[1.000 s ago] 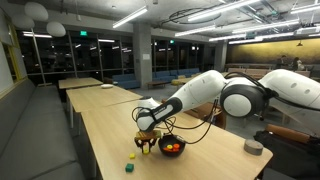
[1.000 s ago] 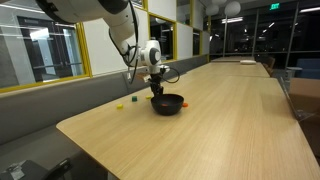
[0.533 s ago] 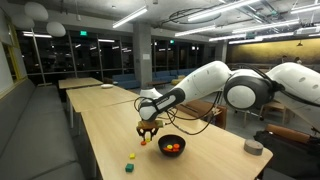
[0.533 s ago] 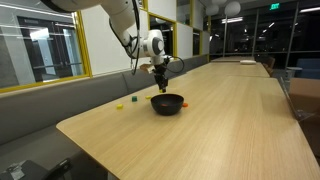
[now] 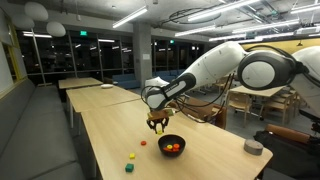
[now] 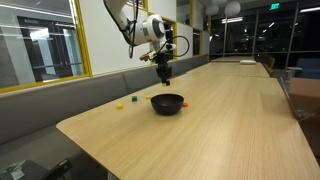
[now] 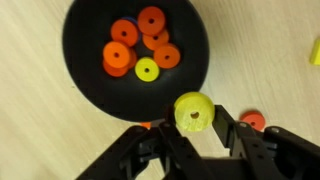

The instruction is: Put some of the orange discs on the table into the bowl

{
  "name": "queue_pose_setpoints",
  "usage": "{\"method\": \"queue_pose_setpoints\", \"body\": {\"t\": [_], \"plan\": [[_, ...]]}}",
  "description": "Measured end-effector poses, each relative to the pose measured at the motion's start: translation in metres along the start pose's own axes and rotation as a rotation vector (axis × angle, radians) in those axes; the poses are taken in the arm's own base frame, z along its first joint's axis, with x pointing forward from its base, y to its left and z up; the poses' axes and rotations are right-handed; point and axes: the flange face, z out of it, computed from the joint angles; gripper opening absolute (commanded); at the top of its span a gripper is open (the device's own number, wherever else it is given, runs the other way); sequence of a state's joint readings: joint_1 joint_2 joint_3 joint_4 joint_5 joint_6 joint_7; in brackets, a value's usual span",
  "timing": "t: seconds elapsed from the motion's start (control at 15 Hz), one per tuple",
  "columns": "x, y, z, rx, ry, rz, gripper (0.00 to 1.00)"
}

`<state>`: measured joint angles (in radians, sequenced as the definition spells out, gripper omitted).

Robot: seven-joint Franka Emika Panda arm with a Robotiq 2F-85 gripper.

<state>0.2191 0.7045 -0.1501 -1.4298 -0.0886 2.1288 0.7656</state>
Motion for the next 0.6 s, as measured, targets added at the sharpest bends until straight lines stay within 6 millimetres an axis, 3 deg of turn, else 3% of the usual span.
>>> {"method": "queue_pose_setpoints", "body": {"t": [0.27, 0.47, 0.53, 0.6], "plan": [[-0.011, 0.033, 0.004, -0.108, -0.047, -0.012, 0.18], [-0.021, 0.046, 0.015, -0.13, -0.083, -0.012, 0.18], [-0.025, 0.047, 0.02, -0.135, -0.096, -0.014, 0.68], [-0.029, 0.048, 0.024, -0.138, -0.108, -0.018, 0.68]]}}
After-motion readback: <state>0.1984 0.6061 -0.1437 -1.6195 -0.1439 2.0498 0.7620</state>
